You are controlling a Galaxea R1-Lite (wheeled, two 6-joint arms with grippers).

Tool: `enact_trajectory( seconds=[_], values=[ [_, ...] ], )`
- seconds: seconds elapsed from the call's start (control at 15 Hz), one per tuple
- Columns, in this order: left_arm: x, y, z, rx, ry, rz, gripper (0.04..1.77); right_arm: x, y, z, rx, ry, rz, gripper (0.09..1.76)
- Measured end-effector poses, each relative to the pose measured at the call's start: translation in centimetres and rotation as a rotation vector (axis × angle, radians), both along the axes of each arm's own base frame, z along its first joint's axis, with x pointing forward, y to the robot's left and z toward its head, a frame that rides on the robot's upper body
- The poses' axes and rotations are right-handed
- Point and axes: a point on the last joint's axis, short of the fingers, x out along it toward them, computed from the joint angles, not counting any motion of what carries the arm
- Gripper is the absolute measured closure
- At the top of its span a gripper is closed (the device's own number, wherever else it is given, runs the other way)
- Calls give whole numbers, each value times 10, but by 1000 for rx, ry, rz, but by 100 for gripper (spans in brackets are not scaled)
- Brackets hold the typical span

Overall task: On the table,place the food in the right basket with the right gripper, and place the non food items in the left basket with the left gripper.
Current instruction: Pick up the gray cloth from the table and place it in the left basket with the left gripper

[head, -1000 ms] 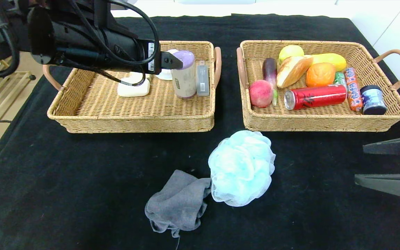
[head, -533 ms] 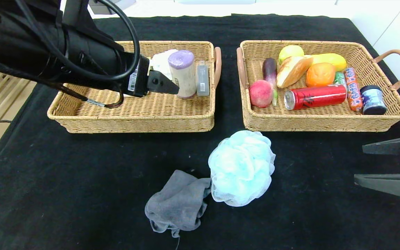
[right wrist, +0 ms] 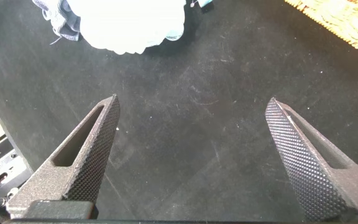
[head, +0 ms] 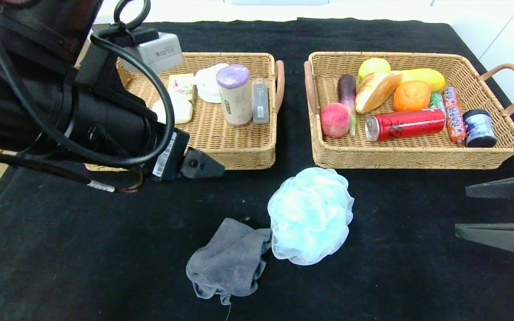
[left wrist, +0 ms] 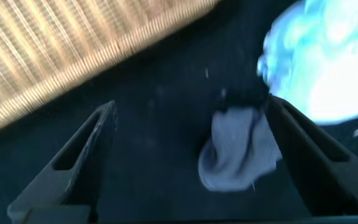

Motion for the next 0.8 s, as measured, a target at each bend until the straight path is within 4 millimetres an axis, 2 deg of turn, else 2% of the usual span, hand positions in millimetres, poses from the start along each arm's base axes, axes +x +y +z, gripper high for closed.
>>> enact_trajectory(
  seconds=[0.4,0.8],
  values=[
    [-21,-2,-27,116,162,-59,10,0,0,0,0,0,1,14],
    [-33,-9,-51,171,182,-151,10,0,0,1,0,-3,-3,14]
  ],
)
